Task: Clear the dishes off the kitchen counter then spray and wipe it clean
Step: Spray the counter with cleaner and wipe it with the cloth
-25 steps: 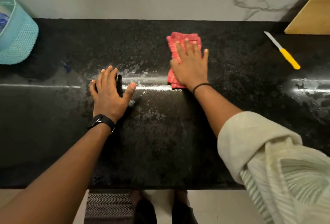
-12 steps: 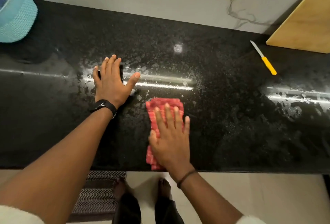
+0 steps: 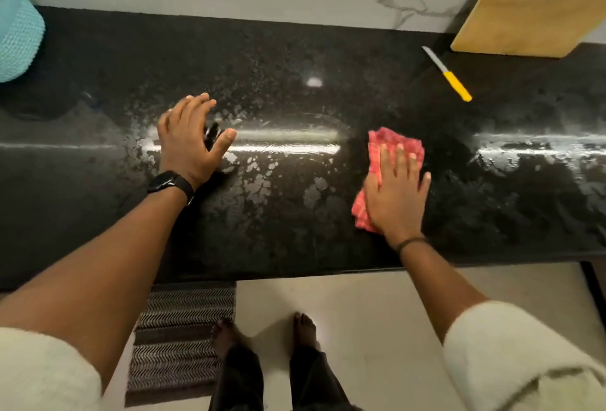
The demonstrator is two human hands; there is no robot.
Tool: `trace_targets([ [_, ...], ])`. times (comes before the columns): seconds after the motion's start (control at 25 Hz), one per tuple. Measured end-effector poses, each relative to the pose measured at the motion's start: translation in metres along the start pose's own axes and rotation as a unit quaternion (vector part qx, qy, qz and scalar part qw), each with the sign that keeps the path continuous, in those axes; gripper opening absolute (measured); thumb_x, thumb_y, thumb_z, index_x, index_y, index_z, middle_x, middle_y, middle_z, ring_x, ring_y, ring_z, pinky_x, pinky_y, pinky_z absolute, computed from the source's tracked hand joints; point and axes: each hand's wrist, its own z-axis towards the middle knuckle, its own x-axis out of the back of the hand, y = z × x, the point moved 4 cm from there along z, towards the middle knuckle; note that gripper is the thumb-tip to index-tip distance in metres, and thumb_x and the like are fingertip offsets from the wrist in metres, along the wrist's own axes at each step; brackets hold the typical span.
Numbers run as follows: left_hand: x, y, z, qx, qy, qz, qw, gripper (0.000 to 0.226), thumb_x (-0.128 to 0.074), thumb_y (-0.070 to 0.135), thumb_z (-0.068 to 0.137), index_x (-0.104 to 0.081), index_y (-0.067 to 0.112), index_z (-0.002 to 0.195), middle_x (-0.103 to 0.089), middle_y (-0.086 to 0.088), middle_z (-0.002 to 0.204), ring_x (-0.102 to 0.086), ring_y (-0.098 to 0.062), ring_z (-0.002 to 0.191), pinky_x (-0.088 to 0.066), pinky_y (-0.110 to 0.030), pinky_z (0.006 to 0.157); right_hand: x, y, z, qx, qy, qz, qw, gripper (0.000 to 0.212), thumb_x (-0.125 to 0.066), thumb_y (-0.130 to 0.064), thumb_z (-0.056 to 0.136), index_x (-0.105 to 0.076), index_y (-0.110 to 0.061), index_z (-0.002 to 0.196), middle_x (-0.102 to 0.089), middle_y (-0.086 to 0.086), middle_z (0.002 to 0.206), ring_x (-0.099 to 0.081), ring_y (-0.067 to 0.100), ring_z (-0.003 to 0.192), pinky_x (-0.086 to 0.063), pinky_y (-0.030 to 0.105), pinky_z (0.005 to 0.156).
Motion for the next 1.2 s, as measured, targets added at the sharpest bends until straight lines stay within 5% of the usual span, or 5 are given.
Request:
trace_targets([
  [0.24,-0.027,0.098,-0.021,-0.012,-0.022,-0.038,0.999,0.07,-0.032,0.068,0.097,-0.047,0.021,0.146,-0.04,0.002,0.157,-0.029,-0.022,0.147,-0.023,-0.05,0.118,-0.002,-0.034,-0.116,0.013,-0.019,0.011,1.0,0.071,-0.033,-0.047,0.097,-0.021,-0.025,0.164,-0.017,0.01,0.171,-0.013,0.036,0.157,-0.011,0.066,0.123],
  [0.44,-0.058,0.135,0.008,0.01,-0.057,0.002,0.998,0.073,-0.032,0.07,0.097,-0.04,0.021,0.151,-0.026,0.003,0.165,-0.019,-0.021,0.153,-0.011,-0.051,0.123,0.001,-0.081,-0.041,0.156,-0.011,0.039,0.987,0.071,-0.034,-0.05,0.096,-0.02,-0.031,0.163,-0.016,0.005,0.172,-0.009,0.029,0.159,-0.008,0.063,0.124],
  [0.76,-0.077,0.136,0.021,0.079,-0.081,0.018,0.993,0.089,-0.023,0.082,0.092,-0.031,0.021,0.156,-0.011,0.002,0.17,-0.003,-0.017,0.156,0.004,-0.052,0.125,0.008,0.079,0.024,-0.026,0.029,0.016,0.999,0.07,-0.035,-0.05,0.095,-0.03,-0.027,0.16,-0.028,0.01,0.167,-0.021,0.035,0.154,-0.015,0.066,0.122],
  [0.96,-0.078,0.138,0.027,0.077,-0.098,0.036,0.992,0.093,-0.02,0.086,0.091,-0.031,0.02,0.156,-0.012,0.002,0.169,-0.004,-0.016,0.156,0.0,-0.055,0.125,0.014,0.068,0.024,-0.044,0.006,0.018,0.999,0.071,-0.035,-0.049,0.095,-0.027,-0.024,0.161,-0.025,0.012,0.168,-0.017,0.036,0.156,-0.014,0.066,0.122],
  [1.2,-0.079,0.139,0.029,0.071,-0.103,0.035,0.991,0.09,-0.022,0.085,0.091,-0.03,0.022,0.155,-0.012,0.004,0.169,-0.002,-0.013,0.156,0.001,-0.055,0.125,0.016,0.018,0.149,-0.012,0.004,0.018,1.0,0.07,-0.03,-0.051,0.096,-0.027,-0.027,0.162,-0.022,0.009,0.17,-0.015,0.035,0.157,-0.012,0.064,0.123],
])
